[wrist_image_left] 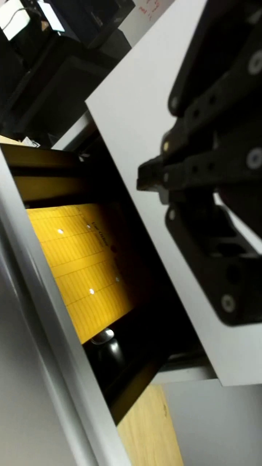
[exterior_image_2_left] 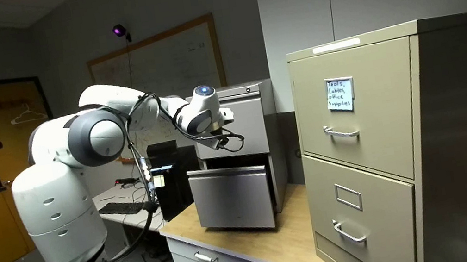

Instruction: Close the open drawer

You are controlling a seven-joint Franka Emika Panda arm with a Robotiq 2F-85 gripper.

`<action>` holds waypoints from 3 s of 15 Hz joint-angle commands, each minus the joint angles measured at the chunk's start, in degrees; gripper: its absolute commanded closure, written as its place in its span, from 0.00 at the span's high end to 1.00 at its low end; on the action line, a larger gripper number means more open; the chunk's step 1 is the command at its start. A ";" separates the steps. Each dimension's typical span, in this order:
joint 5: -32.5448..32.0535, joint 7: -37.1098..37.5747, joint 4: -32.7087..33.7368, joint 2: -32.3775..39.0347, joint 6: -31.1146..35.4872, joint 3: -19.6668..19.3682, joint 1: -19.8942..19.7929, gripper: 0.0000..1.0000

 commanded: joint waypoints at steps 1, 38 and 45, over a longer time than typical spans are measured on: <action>-0.34 -0.39 -0.65 -0.75 0.18 -0.90 -1.39 0.00; 11.13 2.56 0.09 12.73 -1.30 1.35 -3.92 0.00; 13.61 4.36 8.07 17.43 -2.53 3.44 -3.88 0.00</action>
